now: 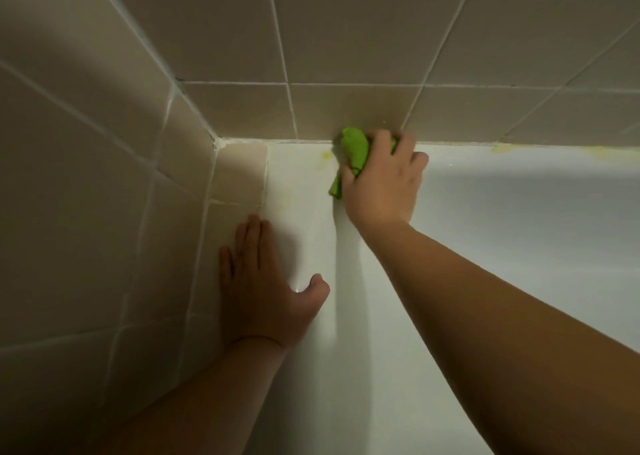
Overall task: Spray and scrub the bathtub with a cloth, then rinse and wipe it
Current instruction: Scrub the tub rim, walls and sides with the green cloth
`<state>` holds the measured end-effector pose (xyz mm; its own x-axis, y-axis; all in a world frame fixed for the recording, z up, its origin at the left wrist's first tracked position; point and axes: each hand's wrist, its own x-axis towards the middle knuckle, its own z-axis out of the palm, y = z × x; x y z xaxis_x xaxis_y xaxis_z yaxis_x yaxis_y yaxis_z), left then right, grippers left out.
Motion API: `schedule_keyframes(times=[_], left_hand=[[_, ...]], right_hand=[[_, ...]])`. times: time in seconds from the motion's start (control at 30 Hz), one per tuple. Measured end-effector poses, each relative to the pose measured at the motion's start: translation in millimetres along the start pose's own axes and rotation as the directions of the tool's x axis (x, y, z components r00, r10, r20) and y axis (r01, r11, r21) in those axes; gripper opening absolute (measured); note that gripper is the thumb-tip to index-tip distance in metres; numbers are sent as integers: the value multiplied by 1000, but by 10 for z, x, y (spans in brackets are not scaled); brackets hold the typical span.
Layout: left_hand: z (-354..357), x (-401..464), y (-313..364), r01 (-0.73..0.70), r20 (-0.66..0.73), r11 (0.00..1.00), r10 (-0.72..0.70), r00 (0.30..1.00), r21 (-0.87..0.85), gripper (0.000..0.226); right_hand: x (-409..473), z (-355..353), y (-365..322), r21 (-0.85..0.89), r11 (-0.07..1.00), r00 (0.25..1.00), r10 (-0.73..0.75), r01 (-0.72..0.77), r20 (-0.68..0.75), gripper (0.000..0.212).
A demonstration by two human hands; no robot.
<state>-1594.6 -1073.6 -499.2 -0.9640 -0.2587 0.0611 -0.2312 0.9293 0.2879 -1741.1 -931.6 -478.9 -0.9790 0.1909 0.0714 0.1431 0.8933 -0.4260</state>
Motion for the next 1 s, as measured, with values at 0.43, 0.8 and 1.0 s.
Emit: schedule_keyframes(times=[0.43,0.8,1.0], left_hand=[[0,70,44,4,31,1000,-4,1000,-14,106],[-42,123,93,34,49,999,-32,998,-31,110],[-73,147,111,90,83,990,-81,993,-110,119]], right_hand=[[8,-12,-53,13,980,978,-197,197,68,35],[-72,-17,-245,112,865,827,-501,490,255,41],[121,-76,-305,98,872,814,-485,480,320,47]])
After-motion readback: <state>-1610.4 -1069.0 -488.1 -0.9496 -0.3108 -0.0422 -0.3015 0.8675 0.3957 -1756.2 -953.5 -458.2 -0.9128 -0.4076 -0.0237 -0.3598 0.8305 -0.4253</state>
